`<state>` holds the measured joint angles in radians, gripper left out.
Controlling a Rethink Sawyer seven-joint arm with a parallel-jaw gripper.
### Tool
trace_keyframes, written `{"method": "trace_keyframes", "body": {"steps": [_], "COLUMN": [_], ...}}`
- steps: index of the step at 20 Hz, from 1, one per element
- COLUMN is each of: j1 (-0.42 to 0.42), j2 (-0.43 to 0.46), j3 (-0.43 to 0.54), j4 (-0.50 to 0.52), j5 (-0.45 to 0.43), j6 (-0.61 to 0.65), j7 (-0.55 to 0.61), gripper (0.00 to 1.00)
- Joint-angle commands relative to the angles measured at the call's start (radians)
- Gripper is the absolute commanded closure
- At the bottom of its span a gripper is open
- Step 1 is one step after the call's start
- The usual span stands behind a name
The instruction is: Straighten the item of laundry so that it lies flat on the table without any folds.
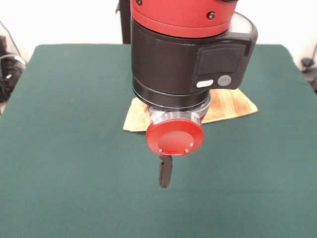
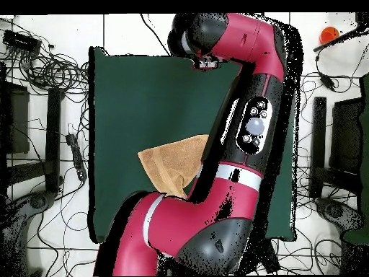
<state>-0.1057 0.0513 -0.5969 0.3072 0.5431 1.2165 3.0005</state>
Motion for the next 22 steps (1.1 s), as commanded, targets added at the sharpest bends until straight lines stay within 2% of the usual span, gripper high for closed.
{"method": "trace_keyframes", "body": {"steps": [1, 6, 10, 22], "j1": [0.042, 0.054, 0.056, 0.07], "j2": [-0.005, -0.022, -0.015, -0.03], "j3": [0.066, 0.071, 0.061, 0.063], "j4": [0.19, 0.225, 0.207, 0.238], "j5": [-0.006, -0.011, -0.007, -0.011], "j6": [0.014, -0.001, 0.009, -0.002], "j7": [0.194, 0.195, 0.209, 0.226], "gripper": [0.0, 0.0, 0.0, 0.0]}}
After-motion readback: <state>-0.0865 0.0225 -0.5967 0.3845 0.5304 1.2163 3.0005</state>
